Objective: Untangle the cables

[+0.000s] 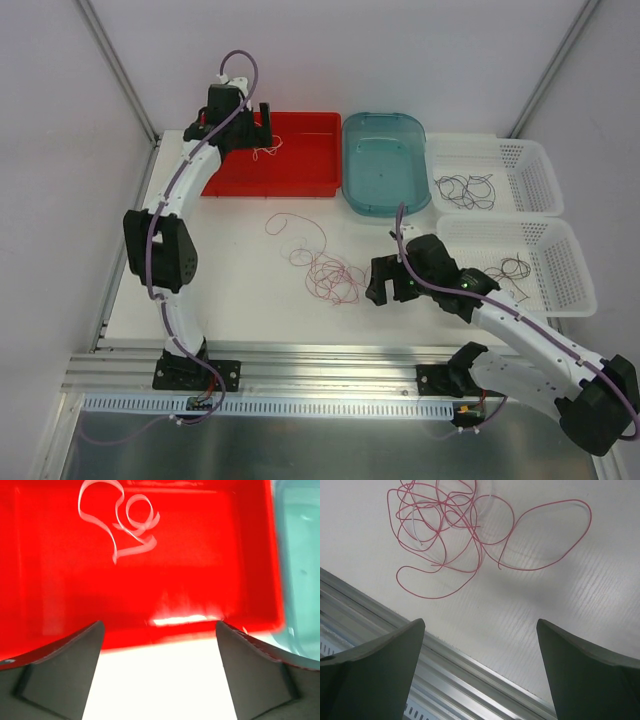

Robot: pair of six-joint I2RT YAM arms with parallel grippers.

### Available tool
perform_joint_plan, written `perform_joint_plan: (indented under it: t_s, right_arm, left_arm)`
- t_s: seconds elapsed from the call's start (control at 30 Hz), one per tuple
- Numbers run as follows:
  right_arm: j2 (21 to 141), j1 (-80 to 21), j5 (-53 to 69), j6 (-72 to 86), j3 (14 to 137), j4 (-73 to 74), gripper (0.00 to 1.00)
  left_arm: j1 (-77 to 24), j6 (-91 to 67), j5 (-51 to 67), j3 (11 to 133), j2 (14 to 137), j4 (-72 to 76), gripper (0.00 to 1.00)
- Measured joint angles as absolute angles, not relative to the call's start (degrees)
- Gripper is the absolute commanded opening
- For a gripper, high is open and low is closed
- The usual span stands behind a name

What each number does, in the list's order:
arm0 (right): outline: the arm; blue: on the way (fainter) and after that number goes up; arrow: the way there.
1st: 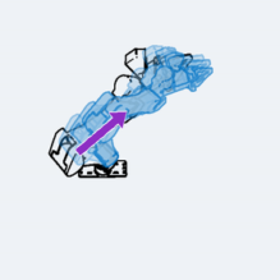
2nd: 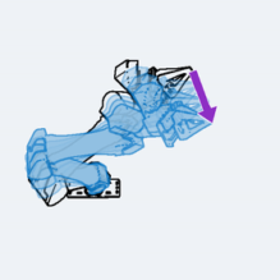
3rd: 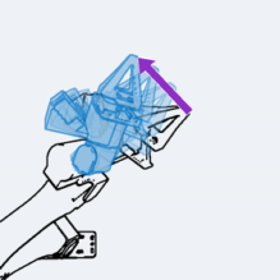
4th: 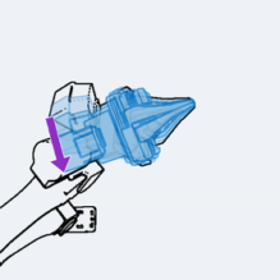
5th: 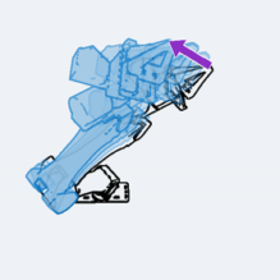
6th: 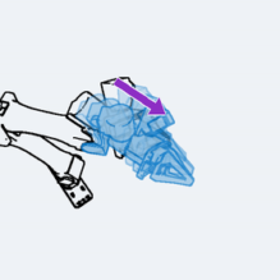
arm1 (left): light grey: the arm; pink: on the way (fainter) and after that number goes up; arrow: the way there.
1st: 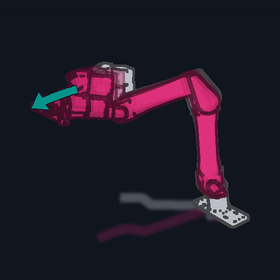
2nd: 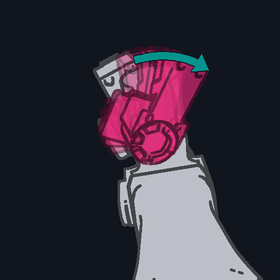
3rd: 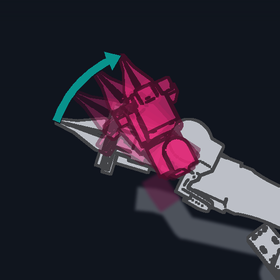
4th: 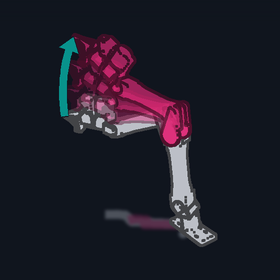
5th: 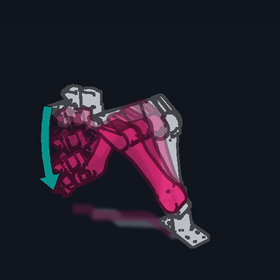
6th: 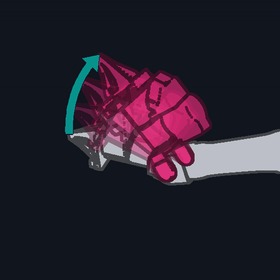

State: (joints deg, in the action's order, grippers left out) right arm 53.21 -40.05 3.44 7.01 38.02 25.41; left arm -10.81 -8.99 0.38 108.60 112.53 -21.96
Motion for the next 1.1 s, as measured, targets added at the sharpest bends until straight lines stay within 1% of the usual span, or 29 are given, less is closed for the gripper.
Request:
perform_joint_plan:
  t_s: [0.07,0.27,0.33,0.43,0.63,0.87,1.0,1.03,1.1]
  right_arm:
    - [53.4,-40.6,3.0,7.1,38.5,25.4,1.00]
    - [54.1,-42.9,1.7,8.0,39.6,25.3,0.99]
    - [54.2,-43.7,1.6,8.4,39.6,25.2,1.00]
    - [54.4,-44.8,0.6,8.8,39.6,25.1,1.00]
    - [55.5,-47.4,-1.2,9.8,39.6,24.9,1.00]
    - [56.7,-50.3,-3.0,10.2,39.6,24.7,1.00]
    - [56.9,-51.4,-4.2,10.3,39.6,24.7,0.99]
    - [56.9,-51.5,-4.4,10.3,39.6,24.7,1.00]
    - [56.9,-51.7,-4.9,10.3,39.6,24.7,1.00]
  left_arm:
    - [-10.8,-11.4,1.8,102.5,106.8,-22.2,0.98]
    - [-12.0,-17.8,4.9,87.9,89.4,-21.6,0.98]
    - [-13.9,-20.0,5.4,82.6,84.2,-20.4,0.97]
    - [-17.8,-22.1,5.5,76.1,80.5,-19.8,0.96]
    - [-24.4,-26.7,5.2,64.9,81.3,-20.5,0.89]
    - [-29.2,-31.3,2.2,63.6,88.2,-21.1,0.81]
    - [-31.2,-34.9,-0.6,64.9,92.6,-21.2,0.72]
    - [-31.5,-35.6,-0.9,65.3,93.3,-21.1,0.68]
    - [-32.3,-38.1,-2.1,66.0,94.6,-21.0,0.63]
